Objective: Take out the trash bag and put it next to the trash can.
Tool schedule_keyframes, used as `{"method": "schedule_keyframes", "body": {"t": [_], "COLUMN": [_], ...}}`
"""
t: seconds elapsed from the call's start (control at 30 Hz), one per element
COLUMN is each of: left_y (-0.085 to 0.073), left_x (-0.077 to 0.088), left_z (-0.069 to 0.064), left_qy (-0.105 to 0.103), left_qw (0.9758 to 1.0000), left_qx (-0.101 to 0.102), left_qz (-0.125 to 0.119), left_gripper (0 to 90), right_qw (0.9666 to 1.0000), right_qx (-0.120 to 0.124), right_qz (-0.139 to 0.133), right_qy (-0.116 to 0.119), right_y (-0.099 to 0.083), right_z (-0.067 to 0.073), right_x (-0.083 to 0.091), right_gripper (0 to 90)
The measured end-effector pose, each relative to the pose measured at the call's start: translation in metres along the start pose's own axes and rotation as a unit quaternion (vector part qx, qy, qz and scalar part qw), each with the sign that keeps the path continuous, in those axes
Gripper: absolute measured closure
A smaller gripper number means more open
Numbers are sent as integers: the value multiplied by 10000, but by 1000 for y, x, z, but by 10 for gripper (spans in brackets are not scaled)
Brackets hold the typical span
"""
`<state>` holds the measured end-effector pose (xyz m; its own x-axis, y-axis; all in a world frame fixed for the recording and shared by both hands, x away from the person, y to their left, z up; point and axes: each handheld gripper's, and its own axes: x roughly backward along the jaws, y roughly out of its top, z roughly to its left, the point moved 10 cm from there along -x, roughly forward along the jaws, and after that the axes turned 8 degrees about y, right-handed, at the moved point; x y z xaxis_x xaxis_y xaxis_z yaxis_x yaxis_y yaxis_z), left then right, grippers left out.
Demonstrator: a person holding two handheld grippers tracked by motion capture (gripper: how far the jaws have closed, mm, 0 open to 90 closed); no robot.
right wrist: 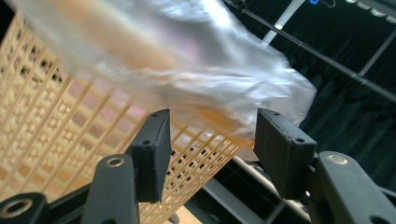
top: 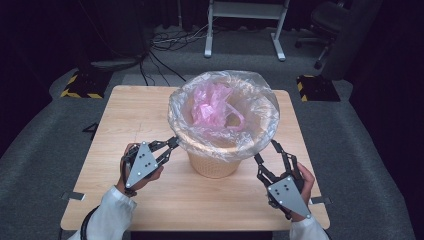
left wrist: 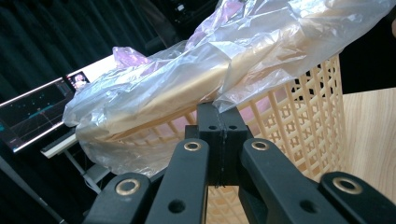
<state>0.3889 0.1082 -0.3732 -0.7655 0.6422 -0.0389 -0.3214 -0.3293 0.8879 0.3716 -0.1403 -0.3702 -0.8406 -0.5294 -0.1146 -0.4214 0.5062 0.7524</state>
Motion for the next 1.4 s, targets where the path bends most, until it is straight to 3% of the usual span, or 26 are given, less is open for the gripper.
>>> {"method": "schedule_keyframes", "body": {"t": [0.07,0.17,0.27,0.4,0.5,0.77,0.93,1.1,1.27,1.4], "left_y": [2,3,4,4,4,4,7,12,16,15], "left_x": [1,2,2,3,4,3,3,5,7,8], "left_z": [-1,-4,-6,-5,-6,-9,-16,-21,-25,-30], "left_qy": [-53,-88,-97,-87,-74,-125,-241,-383,-458,-644], "left_qw": [10000,9999,9999,9999,9999,9997,9994,9989,9983,9970], "left_qx": [37,-39,-58,-47,-94,-186,-239,-281,-346,-440], "left_qz": [-15,-33,-37,-22,-6,45,-18,-47,-67,-4], "left_gripper": [898,898,898,898,898,898,898,897,897,898], "right_qw": [9999,9996,9989,9986,9990,9991,9989,9977,9977,9985], "right_qx": [66,240,326,476,423,313,339,499,566,431], "right_qz": [-45,-64,-118,-88,-73,-261,-309,-413,-365,-338], "right_qy": [64,-124,-299,-235,-102,96,-86,-217,-123,-46], "right_y": [1,6,13,14,12,18,26,44,56,59], "right_z": [7,8,3,7,8,5,-4,-14,-22,-24], "right_x": [-2,-4,-4,-4,-2,7,7,-1,-14,-24], "right_gripper": [471,527,662,820,870,896,895,895,891,888]}}
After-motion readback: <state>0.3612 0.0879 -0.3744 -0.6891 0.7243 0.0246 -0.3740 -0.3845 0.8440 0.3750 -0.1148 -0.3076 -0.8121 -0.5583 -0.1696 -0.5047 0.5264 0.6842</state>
